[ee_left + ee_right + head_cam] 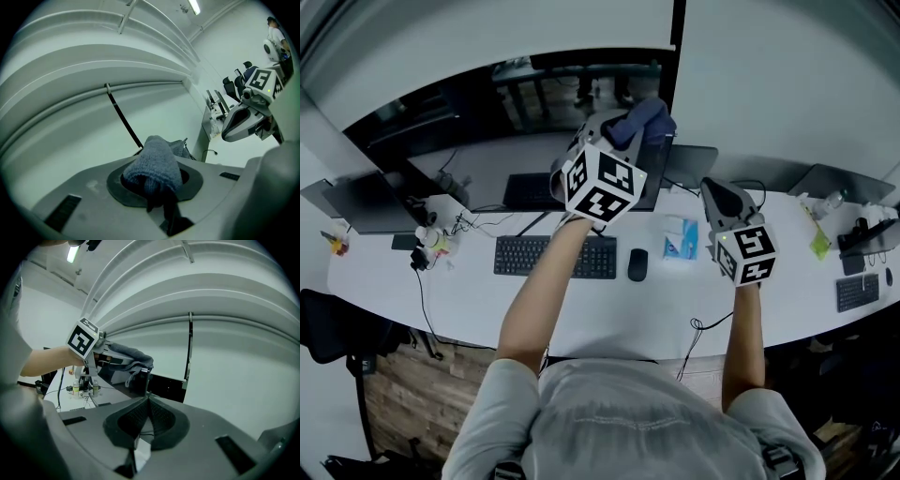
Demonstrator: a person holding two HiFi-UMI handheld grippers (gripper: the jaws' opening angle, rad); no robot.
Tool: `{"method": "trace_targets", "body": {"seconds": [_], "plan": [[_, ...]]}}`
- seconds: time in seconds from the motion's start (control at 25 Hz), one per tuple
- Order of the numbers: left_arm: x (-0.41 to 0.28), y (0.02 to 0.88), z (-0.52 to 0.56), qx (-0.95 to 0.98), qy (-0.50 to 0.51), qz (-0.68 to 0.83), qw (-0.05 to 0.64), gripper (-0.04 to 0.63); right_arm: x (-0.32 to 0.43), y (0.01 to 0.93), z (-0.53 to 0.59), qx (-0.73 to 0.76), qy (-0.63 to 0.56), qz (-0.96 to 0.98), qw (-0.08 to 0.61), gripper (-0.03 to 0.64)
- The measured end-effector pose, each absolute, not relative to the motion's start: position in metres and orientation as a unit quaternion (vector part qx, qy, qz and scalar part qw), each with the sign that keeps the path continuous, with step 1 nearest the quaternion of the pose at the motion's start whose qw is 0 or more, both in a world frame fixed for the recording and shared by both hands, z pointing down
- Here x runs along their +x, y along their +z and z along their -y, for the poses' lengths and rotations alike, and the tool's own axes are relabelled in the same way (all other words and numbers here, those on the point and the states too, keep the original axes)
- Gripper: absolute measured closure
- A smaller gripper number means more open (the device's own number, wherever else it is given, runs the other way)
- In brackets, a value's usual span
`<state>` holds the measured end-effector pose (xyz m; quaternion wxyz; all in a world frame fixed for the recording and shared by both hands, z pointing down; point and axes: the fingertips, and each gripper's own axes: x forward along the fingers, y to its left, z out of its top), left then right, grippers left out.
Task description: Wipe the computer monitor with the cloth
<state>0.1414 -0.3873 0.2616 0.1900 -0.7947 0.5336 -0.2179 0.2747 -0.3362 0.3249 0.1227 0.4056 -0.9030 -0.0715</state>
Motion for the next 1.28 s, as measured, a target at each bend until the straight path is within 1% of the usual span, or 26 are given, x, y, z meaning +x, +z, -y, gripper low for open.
{"method": "trace_targets", "body": {"seconds": [0.56, 1.28], "plan": [[0.075, 0.263, 0.377, -0.8, -0.198, -0.541, 0.167, 0.518, 0.213, 0.318, 0.328, 0.396, -0.069, 0.908, 0.119, 0.449], [-0.03, 0.264, 0.358, -0.798, -0.166, -0.56, 0.151, 0.518, 0.119, 0.312, 0.323, 0.385, -0.072, 0.913, 0.11, 0.448]]}}
